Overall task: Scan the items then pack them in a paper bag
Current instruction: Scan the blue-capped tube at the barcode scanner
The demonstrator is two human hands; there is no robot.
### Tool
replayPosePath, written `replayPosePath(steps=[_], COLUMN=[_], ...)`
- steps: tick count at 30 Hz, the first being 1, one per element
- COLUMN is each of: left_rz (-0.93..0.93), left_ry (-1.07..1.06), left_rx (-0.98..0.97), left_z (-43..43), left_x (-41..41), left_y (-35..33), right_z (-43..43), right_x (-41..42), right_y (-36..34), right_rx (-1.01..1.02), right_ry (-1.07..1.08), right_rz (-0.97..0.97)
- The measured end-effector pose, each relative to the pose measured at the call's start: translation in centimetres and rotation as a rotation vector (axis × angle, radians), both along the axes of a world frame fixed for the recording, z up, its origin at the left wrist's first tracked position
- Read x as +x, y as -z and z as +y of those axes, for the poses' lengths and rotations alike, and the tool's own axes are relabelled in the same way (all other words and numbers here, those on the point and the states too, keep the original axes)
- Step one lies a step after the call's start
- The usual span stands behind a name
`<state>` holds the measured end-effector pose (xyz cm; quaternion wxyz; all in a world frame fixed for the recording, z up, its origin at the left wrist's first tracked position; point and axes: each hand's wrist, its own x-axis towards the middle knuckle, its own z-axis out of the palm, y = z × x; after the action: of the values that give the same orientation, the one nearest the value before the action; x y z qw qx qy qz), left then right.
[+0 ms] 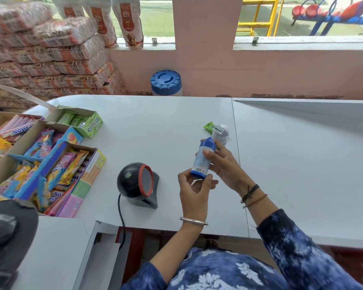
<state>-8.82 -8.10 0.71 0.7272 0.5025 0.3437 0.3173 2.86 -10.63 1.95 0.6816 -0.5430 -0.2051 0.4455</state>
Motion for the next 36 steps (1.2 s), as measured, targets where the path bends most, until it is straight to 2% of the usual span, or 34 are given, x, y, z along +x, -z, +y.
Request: replayPosePath(steps=[4,7,10,13,18,20,22,25,27,29,32,36], left_rz=[-0.077,-0.245,-0.377,-0.463,-0.493,-0.468,-0.367,0.009,0.191,0.248,0.296,0.418], left_ry=[-0.088,-0.176,-0.253,-0.286,-0.320,-0.319,-0.286,-0.167,-0.072,0.041,0.206,0.273], left_rx=[-0.212,-0.457,-0.652,-0.733,-0.774,-0.766,-0.728,-0.555,-0.401,-0.282,-0.203,-0.049], left_z=[0.8,1.8,2.6,3.3,3.6,3.7,4.0,4.1,3.8,3.1,2.4,1.7], left_x=[-1.0,-1.8,-2.4,-2.8,-3.2,-3.3,-3.0,-1.6,-0.2,1.7,4.7,7.5], left_y=[0.4,0.8,0.8,0.8,0.6,0.7,0.9,1.6,2.1,2.1,2.3,3.0], right_z=[1.0,2.5,4.3,5.4,5.8,5.9,5.6,4.0,2.2,0.4,-1.1,-1.7], right_x=[-1.2,-2.5,-4.4,-5.8,-6.4,-6.5,-6.2,-4.7,-3.2,-1.4,1.0,3.0], right_y=[0.4,0.2,0.1,-0.3,-0.6,-0.5,-0.4,0.6,1.8,3.0,4.4,6.0], right_rx=[-0.021,-0.088,-0.162,-0.168,-0.140,-0.135,-0.131,-0.166,-0.224,-0.292,-0.379,-0.455], right_ry=[-0.093,-0.112,-0.071,-0.062,-0.079,-0.072,-0.056,0.029,0.153,0.293,0.439,0.462], right_rz=[0.009,-0.187,-0.478,-0.693,-0.763,-0.774,-0.806,-0.871,-0.856,-0.852,-0.857,-0.867])
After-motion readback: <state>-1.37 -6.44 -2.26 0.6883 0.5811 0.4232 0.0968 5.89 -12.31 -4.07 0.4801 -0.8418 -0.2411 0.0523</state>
